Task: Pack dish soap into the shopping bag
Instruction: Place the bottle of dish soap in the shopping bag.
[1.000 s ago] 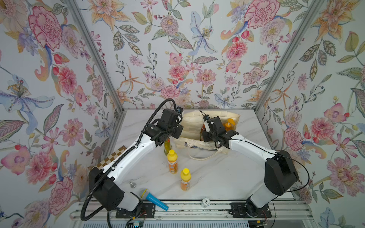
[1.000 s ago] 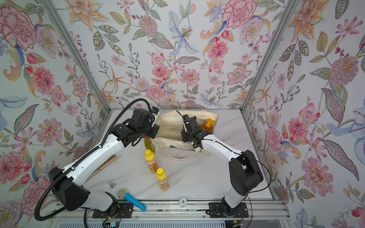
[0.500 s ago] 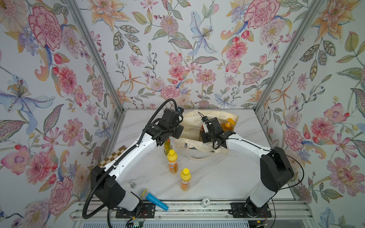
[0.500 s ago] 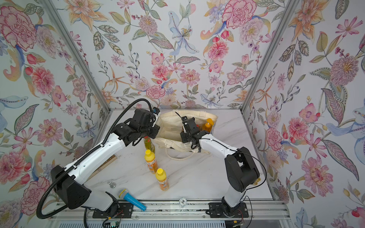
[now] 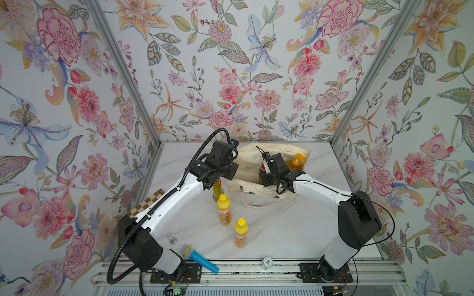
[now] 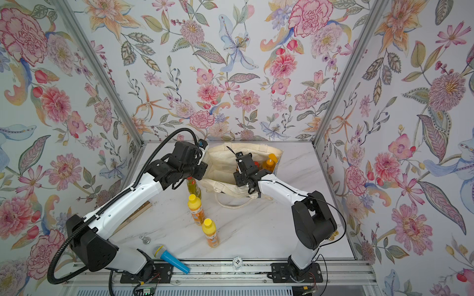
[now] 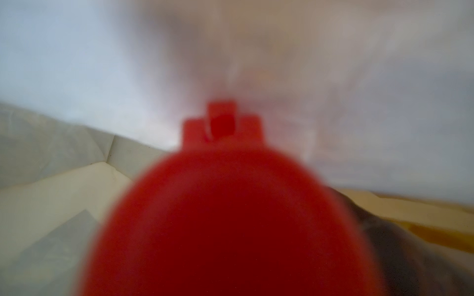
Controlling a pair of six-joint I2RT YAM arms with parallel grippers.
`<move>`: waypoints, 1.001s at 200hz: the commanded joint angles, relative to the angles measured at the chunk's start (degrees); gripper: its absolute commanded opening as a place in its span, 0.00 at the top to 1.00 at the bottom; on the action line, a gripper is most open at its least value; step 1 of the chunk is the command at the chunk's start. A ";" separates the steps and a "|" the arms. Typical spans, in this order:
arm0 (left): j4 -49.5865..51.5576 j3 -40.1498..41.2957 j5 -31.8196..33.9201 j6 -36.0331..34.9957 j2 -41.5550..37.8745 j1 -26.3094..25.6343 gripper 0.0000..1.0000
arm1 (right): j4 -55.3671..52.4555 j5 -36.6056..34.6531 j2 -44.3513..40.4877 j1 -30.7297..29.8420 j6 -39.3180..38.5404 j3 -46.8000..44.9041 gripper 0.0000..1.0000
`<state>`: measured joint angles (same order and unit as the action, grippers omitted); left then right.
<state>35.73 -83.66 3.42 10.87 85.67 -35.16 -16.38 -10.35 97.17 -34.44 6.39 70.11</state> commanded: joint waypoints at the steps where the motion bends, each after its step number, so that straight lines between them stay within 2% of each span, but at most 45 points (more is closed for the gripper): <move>1: -2.46 0.25 1.06 -0.68 -1.29 0.51 1.00 | -2.67 -2.16 -1.86 -0.68 0.02 1.48 0.39; 101: -2.94 0.55 0.37 -0.37 -1.12 0.43 1.00 | -6.34 -5.45 -9.22 -2.37 0.15 3.38 0.34; 175: -3.28 0.97 0.01 0.00 -1.12 0.44 1.00 | -9.48 -5.22 -13.88 -2.38 0.94 5.40 0.32; 200: -3.47 1.39 -0.18 0.02 -1.37 0.44 1.00 | -11.31 -4.86 -14.55 -4.96 1.53 7.17 0.33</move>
<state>34.28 -82.98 3.36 10.90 85.65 -35.16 -24.86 -14.81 84.42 -37.80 6.66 74.30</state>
